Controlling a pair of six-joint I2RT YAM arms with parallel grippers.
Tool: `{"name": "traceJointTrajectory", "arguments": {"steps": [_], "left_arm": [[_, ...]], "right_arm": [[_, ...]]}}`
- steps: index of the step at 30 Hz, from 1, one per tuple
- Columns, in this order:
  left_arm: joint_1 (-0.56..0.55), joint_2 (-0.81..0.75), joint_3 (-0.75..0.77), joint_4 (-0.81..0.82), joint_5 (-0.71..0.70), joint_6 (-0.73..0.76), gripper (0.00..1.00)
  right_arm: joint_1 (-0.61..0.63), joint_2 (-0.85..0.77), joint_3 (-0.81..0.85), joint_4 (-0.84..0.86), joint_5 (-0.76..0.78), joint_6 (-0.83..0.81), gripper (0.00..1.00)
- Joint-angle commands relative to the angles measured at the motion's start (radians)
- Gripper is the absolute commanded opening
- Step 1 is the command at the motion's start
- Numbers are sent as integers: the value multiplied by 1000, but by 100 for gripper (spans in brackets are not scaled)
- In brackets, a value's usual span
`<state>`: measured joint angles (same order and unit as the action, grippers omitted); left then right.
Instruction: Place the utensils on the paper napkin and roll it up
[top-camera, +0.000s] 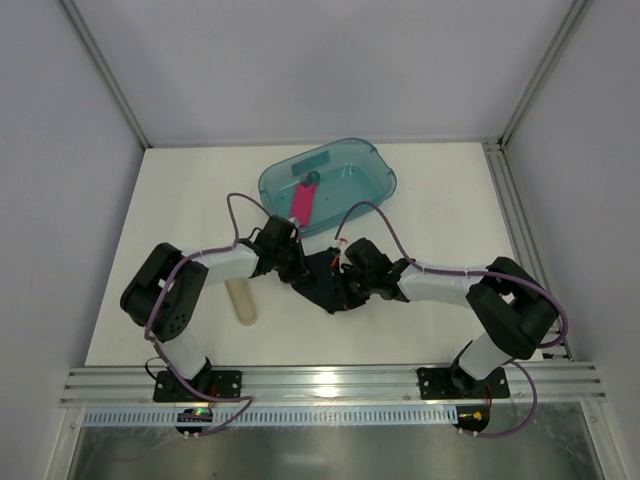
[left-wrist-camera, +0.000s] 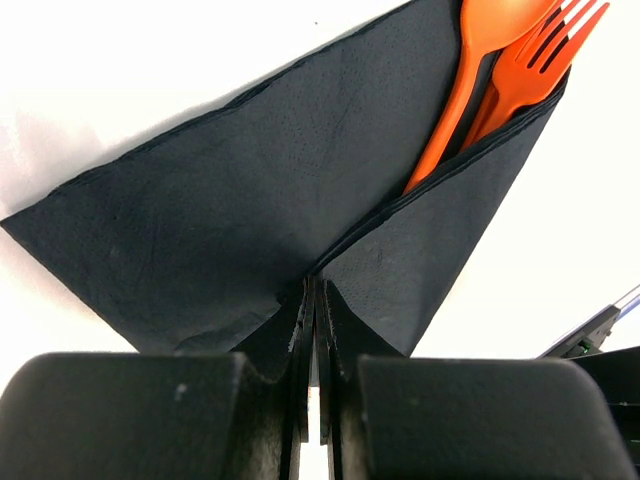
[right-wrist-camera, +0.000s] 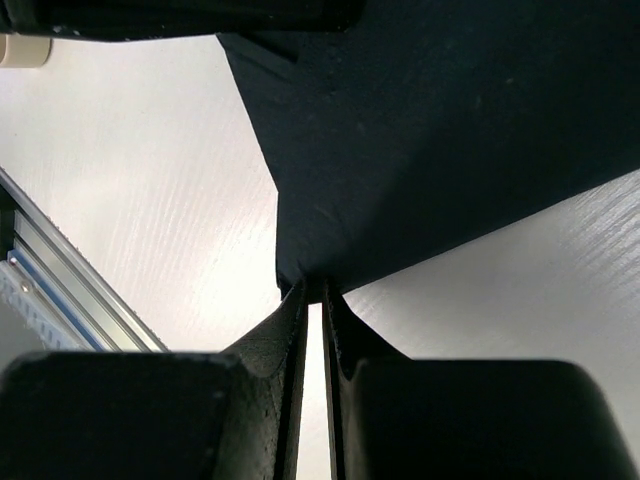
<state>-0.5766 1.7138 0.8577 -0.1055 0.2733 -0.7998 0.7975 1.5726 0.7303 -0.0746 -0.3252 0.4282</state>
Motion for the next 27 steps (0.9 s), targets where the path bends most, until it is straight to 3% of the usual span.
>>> {"name": "traceJointTrajectory", "arguments": {"steps": [1, 10, 17, 27], "left_arm": [[-2, -8, -43, -94, -97, 10, 5], [-52, -71, -97, -89, -138, -50, 5], [-95, -109, -150, -53, -157, -120, 4], [-104, -141, -187, -8, -160, -162, 4]], "right_arm": [[6, -13, -2, 24, 23, 1, 12], [5, -42, 12, -48, 69, -11, 12], [5, -99, 113, -183, 236, 37, 11], [-1, 67, 360, -156, 391, 0, 7]]}}
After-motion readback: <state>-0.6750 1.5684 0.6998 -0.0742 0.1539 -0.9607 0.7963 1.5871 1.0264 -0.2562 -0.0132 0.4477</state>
